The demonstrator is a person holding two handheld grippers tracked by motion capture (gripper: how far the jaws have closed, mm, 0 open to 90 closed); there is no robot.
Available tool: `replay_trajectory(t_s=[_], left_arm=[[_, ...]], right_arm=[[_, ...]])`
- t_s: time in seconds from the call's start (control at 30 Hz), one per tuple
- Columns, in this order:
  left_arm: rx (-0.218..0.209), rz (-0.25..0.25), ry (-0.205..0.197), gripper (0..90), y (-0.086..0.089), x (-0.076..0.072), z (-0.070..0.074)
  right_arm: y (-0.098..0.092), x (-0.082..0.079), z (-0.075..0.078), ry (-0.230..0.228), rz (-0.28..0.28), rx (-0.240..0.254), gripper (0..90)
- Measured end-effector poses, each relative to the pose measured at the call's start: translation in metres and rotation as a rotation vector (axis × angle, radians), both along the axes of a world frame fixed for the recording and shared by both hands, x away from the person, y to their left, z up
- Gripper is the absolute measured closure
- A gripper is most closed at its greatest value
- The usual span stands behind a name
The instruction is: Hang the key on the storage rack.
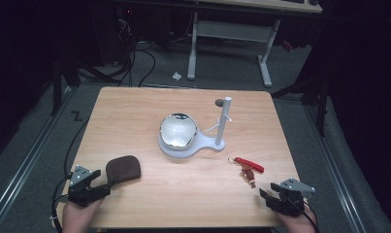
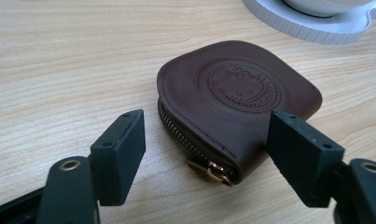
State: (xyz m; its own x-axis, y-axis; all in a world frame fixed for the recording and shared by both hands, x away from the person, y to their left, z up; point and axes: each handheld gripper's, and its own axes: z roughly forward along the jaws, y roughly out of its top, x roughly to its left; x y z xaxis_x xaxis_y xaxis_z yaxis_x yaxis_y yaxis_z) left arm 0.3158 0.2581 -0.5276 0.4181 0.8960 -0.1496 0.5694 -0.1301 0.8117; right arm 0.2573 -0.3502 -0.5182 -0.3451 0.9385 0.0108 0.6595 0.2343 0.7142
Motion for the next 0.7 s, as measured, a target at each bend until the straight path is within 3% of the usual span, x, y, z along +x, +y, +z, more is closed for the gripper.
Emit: replay_trajectory(t_s=[0.7], left_arm=[[0.014, -0.029, -0.026, 28.3, -0.0043, -0.0022, 0.0028]], right_arm=[[0.0012, 0.0004, -0.003, 0.007, 0.005, -0.001, 47.7]])
